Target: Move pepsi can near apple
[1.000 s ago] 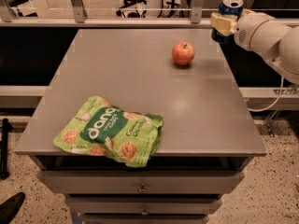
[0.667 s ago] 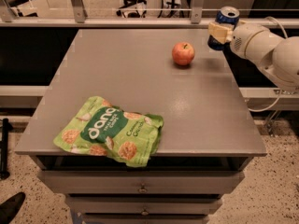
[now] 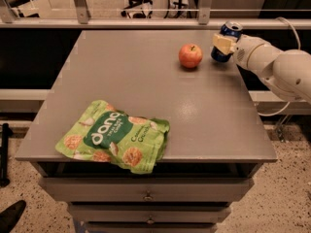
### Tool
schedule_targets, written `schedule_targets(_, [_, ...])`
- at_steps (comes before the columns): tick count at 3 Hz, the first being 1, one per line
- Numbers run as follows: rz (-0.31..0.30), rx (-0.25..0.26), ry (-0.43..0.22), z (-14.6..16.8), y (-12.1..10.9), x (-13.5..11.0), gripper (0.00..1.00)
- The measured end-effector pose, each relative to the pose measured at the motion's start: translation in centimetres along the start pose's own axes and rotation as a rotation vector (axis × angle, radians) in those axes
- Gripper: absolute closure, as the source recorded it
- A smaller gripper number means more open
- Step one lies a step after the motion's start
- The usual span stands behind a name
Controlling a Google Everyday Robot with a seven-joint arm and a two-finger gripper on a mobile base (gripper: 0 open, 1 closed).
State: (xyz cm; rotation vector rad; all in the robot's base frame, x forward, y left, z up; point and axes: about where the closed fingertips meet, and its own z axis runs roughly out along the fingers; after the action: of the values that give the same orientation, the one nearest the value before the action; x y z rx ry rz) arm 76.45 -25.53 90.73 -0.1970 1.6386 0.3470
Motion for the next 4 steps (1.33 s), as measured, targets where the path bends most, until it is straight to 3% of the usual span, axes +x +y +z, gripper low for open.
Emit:
schedule_targets(1, [0.017, 0.000, 0.016, 0.3, -0.1, 0.8, 0.51])
schedule_targets(2, [0.035, -0.027, 0.043, 1.3, 0.7, 1.6, 0.12])
schedule_targets(3, [0.041, -0.044, 0.052, 1.7, 1.2, 1.9, 0.00])
schedule_targets(4, [0.041, -0.065, 0.065, 2.2, 1.8, 2.0, 0.00])
